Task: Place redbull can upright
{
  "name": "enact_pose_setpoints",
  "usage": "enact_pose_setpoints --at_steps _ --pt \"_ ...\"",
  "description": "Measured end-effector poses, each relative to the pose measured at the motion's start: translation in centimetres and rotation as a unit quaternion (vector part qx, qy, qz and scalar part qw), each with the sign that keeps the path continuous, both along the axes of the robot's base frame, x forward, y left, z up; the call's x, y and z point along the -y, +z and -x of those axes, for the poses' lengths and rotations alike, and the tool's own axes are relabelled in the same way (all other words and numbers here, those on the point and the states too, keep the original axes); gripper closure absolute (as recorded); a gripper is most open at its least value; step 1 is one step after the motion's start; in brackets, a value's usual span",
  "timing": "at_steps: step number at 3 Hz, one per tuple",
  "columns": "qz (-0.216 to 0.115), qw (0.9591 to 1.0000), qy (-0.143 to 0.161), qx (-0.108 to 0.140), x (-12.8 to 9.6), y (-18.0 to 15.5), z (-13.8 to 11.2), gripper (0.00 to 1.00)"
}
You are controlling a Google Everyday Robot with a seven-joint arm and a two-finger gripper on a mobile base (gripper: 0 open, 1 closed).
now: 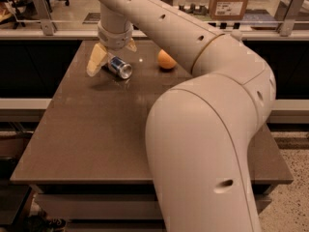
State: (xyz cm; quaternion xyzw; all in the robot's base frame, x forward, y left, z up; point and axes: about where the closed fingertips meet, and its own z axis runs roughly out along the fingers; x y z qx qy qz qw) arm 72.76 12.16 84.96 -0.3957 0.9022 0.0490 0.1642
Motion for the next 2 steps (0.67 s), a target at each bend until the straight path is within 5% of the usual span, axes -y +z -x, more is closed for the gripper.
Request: enact_pose_setpoints --at_steps 2 --pt "0.001 0.9999 0.010 0.003 0.71 -0.19 -0.60 0.41"
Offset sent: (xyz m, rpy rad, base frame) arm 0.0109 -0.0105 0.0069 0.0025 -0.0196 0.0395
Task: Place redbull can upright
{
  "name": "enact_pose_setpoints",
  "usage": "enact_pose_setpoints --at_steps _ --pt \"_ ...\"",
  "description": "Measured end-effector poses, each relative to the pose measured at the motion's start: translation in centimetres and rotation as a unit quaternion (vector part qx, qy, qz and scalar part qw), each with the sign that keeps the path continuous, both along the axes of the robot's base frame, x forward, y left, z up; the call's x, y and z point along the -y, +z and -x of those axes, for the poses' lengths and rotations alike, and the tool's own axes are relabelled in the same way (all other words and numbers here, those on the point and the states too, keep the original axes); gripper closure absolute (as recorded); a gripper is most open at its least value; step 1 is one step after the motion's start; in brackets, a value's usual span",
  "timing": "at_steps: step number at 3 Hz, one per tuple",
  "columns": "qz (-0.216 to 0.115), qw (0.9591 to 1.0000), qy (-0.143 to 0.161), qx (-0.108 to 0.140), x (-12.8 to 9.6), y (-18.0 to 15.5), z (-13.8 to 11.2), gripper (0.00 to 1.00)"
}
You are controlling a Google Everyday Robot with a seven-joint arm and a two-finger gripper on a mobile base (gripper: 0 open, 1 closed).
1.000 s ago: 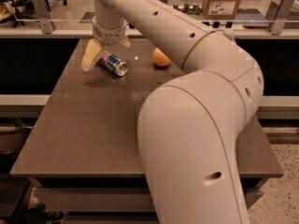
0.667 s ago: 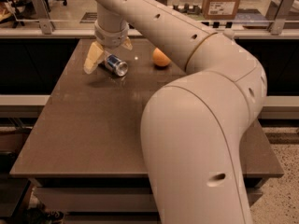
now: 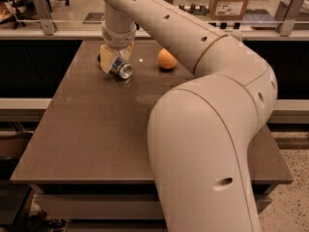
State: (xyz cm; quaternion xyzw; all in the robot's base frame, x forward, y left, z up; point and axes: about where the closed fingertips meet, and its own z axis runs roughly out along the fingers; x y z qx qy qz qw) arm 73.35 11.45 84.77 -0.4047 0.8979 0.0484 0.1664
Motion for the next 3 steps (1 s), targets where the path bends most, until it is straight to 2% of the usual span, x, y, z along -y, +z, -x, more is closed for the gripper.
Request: enact_pose_setpoints --at_steps 2,3 --pt "0.009 0.9998 0.019 0.003 -0.5 0.5 -0.4 0.88" --pt "0.014 0.9995 0.019 0.021 0.7 2.1 0.1 1.00"
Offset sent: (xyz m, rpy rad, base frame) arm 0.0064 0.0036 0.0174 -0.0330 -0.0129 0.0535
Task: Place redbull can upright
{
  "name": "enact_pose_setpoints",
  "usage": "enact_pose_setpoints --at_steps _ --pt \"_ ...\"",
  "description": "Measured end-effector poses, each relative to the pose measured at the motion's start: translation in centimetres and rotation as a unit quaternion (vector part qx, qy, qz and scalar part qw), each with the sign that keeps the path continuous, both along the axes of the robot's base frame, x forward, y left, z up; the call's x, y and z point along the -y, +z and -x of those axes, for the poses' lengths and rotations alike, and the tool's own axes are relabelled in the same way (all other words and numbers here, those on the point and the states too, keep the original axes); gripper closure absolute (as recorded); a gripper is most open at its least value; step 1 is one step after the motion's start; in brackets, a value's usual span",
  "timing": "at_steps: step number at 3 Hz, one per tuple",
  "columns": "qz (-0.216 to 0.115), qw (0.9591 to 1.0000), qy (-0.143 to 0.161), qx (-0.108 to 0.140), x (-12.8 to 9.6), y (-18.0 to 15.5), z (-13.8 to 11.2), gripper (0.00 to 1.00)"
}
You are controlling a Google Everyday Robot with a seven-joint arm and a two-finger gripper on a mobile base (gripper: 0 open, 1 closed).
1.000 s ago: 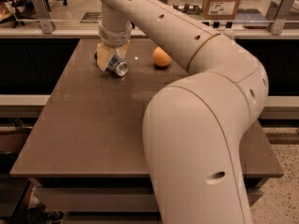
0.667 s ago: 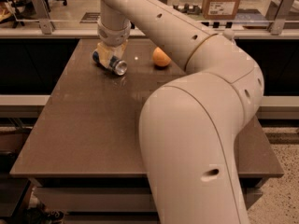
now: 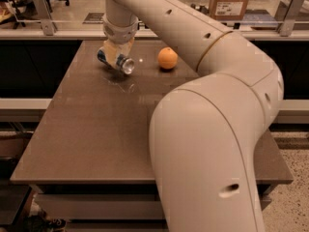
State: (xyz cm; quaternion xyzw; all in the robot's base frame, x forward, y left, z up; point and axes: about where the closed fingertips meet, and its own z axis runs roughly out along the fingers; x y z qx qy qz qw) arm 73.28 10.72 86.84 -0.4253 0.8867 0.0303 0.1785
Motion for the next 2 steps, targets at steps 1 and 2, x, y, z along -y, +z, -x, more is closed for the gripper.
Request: enact_pose_setpoints --at_steps 1,2 --pt "0.024 0.9996 0.001 0.016 1.7 1.7 1.3 1.00" --pt "0.038 0.9982 0.008 0.046 3.4 4.1 2.5 1.00"
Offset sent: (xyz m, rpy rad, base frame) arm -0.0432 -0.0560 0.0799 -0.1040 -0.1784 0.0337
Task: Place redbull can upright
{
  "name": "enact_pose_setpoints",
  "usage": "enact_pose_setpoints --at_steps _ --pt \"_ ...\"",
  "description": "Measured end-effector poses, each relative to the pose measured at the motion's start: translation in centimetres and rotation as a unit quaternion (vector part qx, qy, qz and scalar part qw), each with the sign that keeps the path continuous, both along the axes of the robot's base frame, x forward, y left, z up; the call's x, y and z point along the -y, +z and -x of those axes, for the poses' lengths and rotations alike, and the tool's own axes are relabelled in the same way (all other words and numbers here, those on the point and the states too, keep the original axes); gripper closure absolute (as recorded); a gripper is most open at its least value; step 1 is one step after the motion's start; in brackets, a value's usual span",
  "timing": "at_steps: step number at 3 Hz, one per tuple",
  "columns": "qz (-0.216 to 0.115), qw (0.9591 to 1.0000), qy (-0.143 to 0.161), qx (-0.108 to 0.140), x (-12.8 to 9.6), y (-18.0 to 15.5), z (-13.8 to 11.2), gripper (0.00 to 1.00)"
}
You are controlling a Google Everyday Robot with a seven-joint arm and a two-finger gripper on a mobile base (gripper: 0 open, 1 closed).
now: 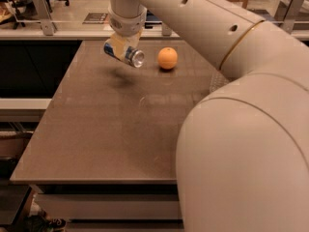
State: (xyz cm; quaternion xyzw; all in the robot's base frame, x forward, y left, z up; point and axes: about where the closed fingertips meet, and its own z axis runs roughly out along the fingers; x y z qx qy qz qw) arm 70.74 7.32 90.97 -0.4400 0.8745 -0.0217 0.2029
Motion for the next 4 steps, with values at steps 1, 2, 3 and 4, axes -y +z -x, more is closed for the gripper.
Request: enact_pose_setpoints --at_steps 1,2,3,4 --pt "-0.032 0.9985 0.021 0.038 1.0 2.4 1.4 1.00" --pt "-0.114 0.9889 0.052 0.080 0.8 4.0 1.5 1.00" --pt "-0.199 0.9698 0.075 0.119 0.2 5.8 1.4 1.00" --pt "-0.275 0.9403 0.096 0.176 -0.7 8.8 0.8 1.00"
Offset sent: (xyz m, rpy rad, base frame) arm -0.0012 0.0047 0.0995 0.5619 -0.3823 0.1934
